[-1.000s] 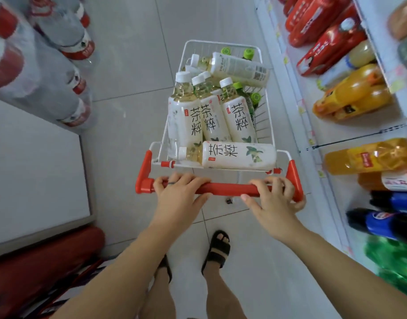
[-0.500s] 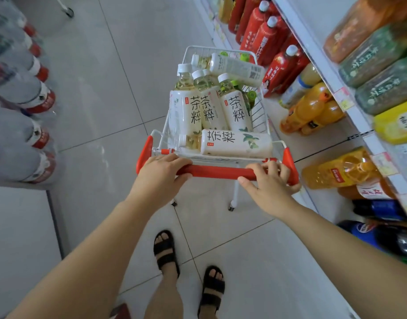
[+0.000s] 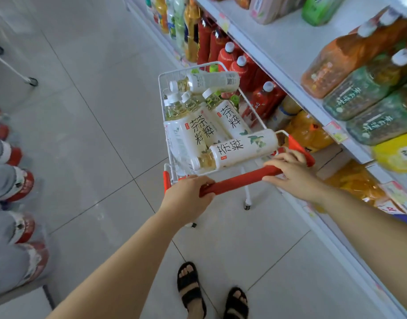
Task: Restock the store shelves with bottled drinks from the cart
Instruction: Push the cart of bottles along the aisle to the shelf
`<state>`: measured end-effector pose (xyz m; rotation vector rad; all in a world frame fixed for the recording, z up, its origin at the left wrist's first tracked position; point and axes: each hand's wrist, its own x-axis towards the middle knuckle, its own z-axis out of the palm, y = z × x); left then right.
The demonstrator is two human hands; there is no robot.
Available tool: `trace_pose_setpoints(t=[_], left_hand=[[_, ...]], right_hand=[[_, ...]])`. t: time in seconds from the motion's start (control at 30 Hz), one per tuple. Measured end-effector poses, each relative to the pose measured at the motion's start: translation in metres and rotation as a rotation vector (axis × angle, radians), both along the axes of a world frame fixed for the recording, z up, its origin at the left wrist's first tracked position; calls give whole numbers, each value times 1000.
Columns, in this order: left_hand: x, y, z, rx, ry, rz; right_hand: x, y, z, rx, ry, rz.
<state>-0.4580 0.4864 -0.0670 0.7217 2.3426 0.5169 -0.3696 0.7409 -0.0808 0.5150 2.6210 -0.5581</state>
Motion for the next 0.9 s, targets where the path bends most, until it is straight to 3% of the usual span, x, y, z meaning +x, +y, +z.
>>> trace_pose_setpoints(t=[0.13,0.27,0.63,0.83,0.9], left_hand=[[-30,20,1,31,-10,59],[-58,43,3,52,-30,99],[-141,99,-1,163,-135,232],[-198,109,0,185,-333,136],[-225,97,0,201,-306,122]], right_hand=[[-39,17,9,-50,195,-133],[-76,33,13,-50,257,-135],[-184,58,16,-40,293,-153],[-238,34,3,-1,297,-190],[-248,24,-1,48,300,-230]])
